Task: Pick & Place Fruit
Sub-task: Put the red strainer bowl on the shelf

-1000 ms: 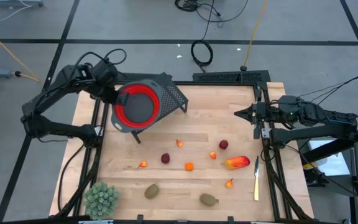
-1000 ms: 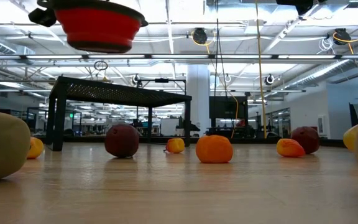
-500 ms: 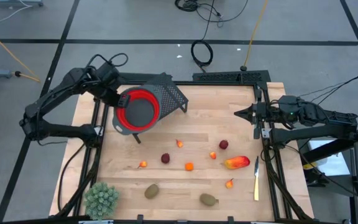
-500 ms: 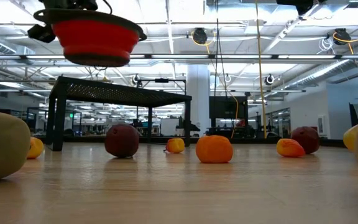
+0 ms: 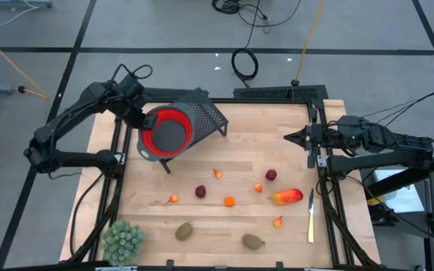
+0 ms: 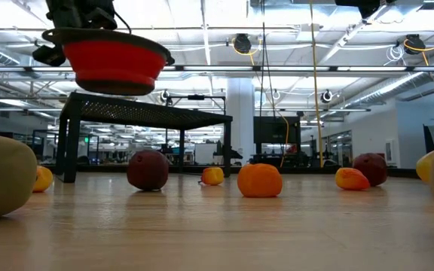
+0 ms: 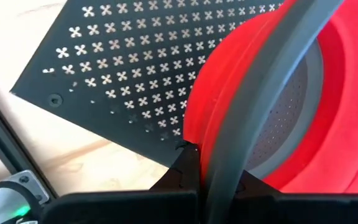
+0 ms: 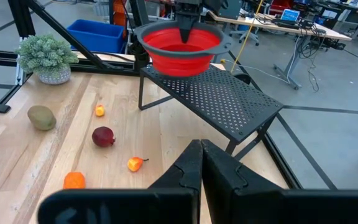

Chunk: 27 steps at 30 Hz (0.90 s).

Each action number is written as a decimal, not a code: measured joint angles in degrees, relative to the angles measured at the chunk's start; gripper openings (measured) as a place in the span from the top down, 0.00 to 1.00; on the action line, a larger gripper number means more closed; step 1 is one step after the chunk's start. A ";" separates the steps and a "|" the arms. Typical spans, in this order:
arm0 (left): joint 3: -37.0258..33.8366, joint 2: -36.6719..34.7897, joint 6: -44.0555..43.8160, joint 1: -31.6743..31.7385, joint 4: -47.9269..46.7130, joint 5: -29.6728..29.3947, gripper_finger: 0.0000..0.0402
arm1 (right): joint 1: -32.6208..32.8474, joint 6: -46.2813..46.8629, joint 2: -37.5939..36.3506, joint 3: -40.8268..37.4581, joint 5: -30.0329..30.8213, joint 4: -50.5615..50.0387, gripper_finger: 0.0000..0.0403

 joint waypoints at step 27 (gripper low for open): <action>-3.10 0.44 3.15 4.04 1.72 1.44 1.00 | 0.02 -0.18 0.02 0.00 1.28 -0.04 1.00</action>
